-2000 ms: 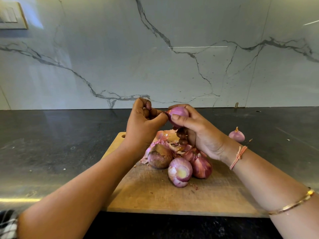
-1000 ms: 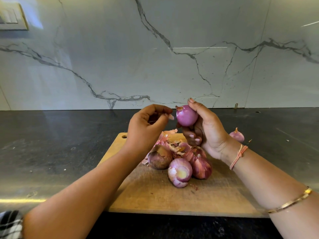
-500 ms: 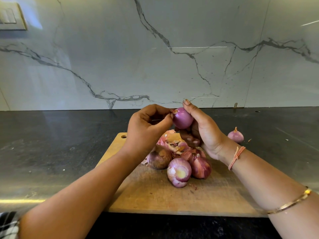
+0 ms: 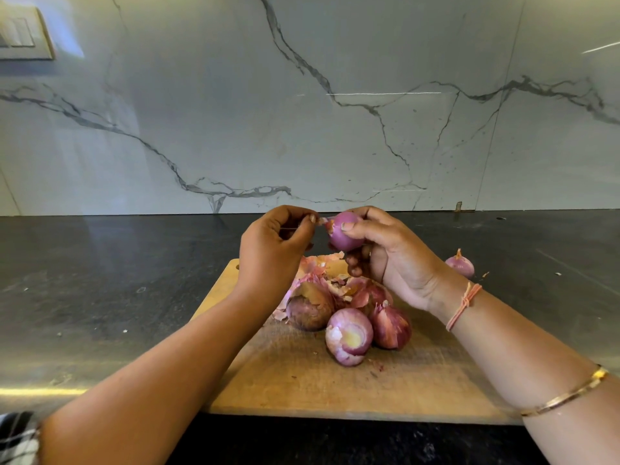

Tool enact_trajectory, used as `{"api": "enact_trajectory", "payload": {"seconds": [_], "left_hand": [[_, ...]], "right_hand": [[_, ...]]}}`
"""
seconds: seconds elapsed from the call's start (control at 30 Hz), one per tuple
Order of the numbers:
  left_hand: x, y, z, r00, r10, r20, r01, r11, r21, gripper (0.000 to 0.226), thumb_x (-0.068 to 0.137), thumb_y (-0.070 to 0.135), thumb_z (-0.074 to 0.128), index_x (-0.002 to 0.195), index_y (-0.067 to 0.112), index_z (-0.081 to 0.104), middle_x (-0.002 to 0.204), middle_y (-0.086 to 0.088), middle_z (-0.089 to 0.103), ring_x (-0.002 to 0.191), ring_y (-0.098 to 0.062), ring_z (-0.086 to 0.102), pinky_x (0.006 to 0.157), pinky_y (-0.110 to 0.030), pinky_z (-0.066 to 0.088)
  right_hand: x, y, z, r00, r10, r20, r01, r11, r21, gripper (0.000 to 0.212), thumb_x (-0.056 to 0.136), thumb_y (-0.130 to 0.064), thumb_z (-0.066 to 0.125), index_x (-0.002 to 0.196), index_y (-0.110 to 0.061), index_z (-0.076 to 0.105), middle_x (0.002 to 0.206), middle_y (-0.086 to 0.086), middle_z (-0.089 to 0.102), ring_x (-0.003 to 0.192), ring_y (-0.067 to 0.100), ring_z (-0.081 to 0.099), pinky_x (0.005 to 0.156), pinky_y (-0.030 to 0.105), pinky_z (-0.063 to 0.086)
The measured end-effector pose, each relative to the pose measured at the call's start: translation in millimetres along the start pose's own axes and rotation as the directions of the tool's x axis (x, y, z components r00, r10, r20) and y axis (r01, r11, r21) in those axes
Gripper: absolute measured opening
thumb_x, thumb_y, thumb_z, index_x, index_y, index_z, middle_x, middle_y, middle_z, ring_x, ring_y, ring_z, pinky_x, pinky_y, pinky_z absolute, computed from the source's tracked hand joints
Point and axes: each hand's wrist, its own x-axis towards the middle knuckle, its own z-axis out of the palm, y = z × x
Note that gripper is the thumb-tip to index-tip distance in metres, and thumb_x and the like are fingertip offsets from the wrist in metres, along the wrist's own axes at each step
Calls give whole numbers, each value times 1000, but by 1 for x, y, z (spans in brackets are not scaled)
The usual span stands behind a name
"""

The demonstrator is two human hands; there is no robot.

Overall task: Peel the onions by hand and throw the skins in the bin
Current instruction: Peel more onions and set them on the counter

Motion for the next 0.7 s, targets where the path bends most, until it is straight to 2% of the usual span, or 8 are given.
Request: {"api": "enact_trajectory", "payload": {"seconds": [0.07, 0.13, 0.27, 0.37, 0.47, 0.53, 0.63, 0.7], "left_hand": [[0, 0, 0, 1000, -12, 12, 11, 1000, 23, 17, 92, 15, 60, 82, 28, 65, 78, 9, 69, 69, -6, 66, 71, -28, 58], [0, 0, 0, 1000, -25, -2, 25, 999, 39, 14, 93, 16, 58, 86, 26, 64, 79, 8, 69, 72, -8, 67, 71, -28, 58], [4, 1, -4, 996, -67, -56, 69, 997, 24, 12, 94, 15, 56, 87, 21, 64, 75, 3, 68, 65, -8, 64, 66, -33, 55], [3, 3, -3, 997, -69, -17, 70, 997, 29, 14, 92, 13, 60, 84, 24, 64, 77, 7, 69, 71, -14, 66, 69, -35, 58], [1, 3, -3, 997, -60, 42, 57, 995, 84, 19, 87, 11, 65, 84, 30, 63, 80, 3, 69, 77, -18, 66, 75, -39, 58], [0, 3, -2, 995, -64, 73, 56, 992, 111, 24, 86, 9, 65, 82, 33, 64, 78, -1, 69, 73, -21, 65, 74, -42, 57], [-2, 5, -1, 993, -71, 97, 60, 992, 110, 27, 86, 9, 63, 77, 34, 68, 77, 1, 71, 74, -22, 66, 76, -42, 57], [-4, 6, -1, 993, -64, 103, 57, 996, 69, 24, 86, 12, 63, 79, 34, 69, 77, 6, 72, 73, -13, 68, 77, -37, 58]], "right_hand": [[1, 1, 0, 1000, 9, 19, -10, 1000, 5, 32, 66, -15, 64, 96, -14, 55, 80, 11, 57, 53, 15, 46, 47, 23, 37], [0, 0, -1, 998, 34, 45, -34, 999, -3, 31, 64, -15, 60, 94, -14, 55, 78, 11, 56, 51, 14, 45, 46, 23, 36], [-1, -2, -2, 999, 22, 39, -22, 1000, -14, 30, 63, -15, 58, 94, -13, 56, 77, 8, 56, 49, 12, 45, 45, 21, 36], [1, 0, -5, 999, -41, -1, 41, 995, -90, 33, 74, -9, 66, 104, -16, 56, 93, 8, 57, 61, 15, 53, 56, 25, 44], [4, 5, -8, 995, -96, -40, 87, 977, -195, 39, 86, -2, 64, 118, -23, 54, 110, 6, 58, 89, 21, 62, 82, 34, 54], [5, 7, -9, 987, -148, -59, 125, 949, -288, 39, 84, -4, 67, 112, -28, 57, 116, 5, 59, 106, 26, 61, 96, 40, 51], [5, 9, -7, 966, -250, -71, 197, 880, -432, 36, 80, -9, 74, 103, -28, 53, 112, 3, 60, 105, 22, 61, 94, 40, 52], [5, 9, -6, 951, -304, -64, 233, 834, -500, 38, 78, -13, 76, 102, -27, 49, 106, 2, 61, 99, 18, 62, 90, 37, 54]]}}
